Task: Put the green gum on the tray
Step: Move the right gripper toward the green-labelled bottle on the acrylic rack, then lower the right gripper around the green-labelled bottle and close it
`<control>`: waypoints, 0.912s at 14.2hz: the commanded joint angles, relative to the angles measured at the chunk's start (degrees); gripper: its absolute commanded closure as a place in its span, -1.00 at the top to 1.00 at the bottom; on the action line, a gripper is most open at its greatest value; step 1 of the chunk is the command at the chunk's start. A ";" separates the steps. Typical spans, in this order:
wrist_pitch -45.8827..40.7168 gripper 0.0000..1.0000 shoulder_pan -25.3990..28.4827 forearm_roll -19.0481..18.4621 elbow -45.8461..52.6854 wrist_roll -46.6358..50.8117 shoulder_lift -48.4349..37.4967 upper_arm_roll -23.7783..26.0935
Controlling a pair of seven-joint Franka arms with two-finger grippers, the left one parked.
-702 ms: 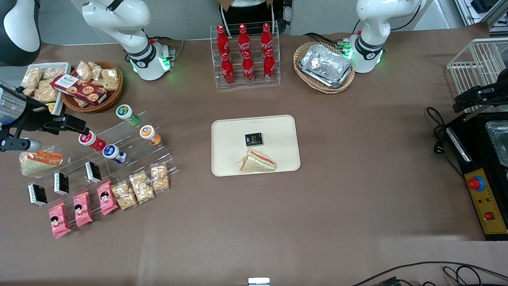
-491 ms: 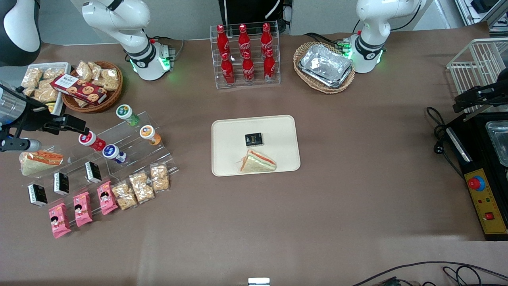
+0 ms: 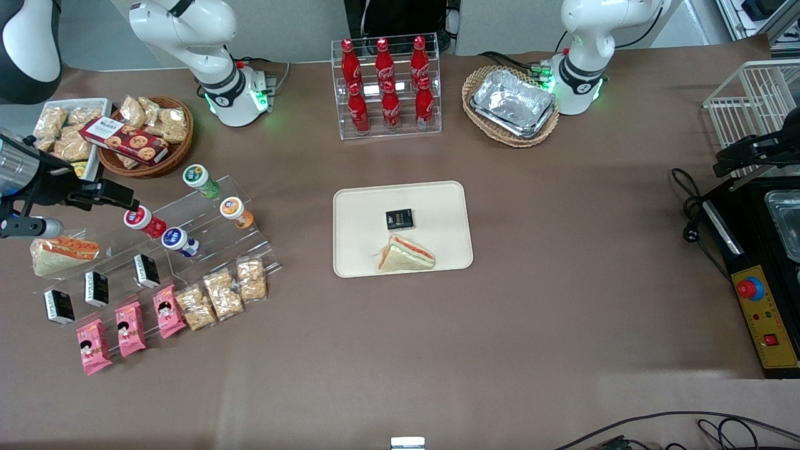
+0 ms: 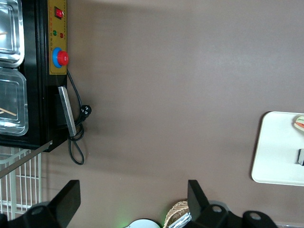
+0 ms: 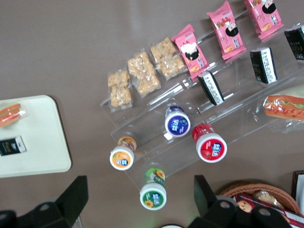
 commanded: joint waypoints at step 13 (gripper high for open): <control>19.16 0.99 3.61 -0.42 -41.62 -2.22 -24.50 0.06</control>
